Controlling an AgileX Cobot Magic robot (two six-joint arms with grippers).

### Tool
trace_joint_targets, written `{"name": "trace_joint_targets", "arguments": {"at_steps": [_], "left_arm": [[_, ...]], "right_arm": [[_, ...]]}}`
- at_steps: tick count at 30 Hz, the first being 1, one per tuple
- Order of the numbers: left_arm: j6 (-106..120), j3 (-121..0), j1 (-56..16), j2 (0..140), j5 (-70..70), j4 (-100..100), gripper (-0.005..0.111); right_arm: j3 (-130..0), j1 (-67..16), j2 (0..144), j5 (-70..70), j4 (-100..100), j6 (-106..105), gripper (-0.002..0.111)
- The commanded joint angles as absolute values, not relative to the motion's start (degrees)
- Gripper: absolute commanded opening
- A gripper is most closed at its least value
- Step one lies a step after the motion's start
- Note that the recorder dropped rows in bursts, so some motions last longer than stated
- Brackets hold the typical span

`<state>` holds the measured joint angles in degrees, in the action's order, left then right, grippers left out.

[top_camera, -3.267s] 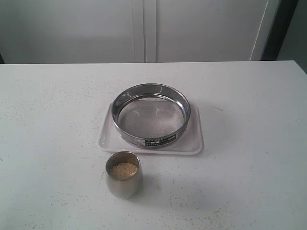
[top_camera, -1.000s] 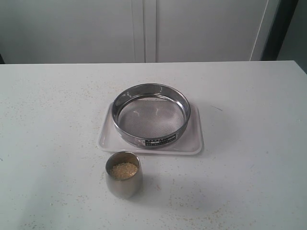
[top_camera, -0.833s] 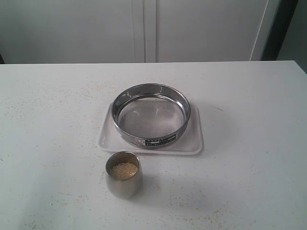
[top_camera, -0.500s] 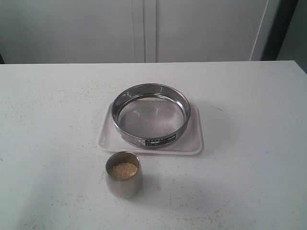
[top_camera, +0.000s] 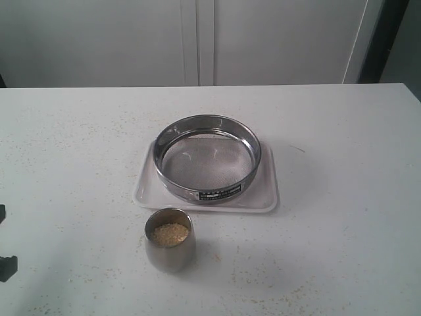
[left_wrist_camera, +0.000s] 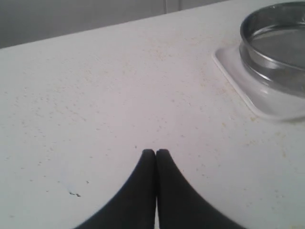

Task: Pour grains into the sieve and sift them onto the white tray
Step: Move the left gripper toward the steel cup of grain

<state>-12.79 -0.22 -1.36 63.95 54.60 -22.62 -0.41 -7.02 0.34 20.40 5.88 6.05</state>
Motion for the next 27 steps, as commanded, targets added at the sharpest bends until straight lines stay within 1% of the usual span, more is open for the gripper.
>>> {"name": "trace_joint_targets", "arguments": {"at_steps": [1,12,18,27], "left_arm": [[-13.34,-1.68,-1.29,70.72,57.48,-29.45,0.000],[-13.34,-6.54,-1.29,87.82,69.83,-45.88,0.000],[-13.47,-9.42,-1.29,92.73,69.96,-56.56,0.000],[-13.47,-12.07,-1.42,96.28,69.96,-61.88,0.000]], "right_arm": [[0.00,-6.80,0.00,19.61,5.95,6.20,0.000],[0.00,-6.80,0.00,19.61,5.95,6.20,0.000],[0.00,-6.80,0.00,19.61,5.95,6.20,0.000],[0.00,-6.80,0.00,19.61,5.95,6.20,0.000]]}}
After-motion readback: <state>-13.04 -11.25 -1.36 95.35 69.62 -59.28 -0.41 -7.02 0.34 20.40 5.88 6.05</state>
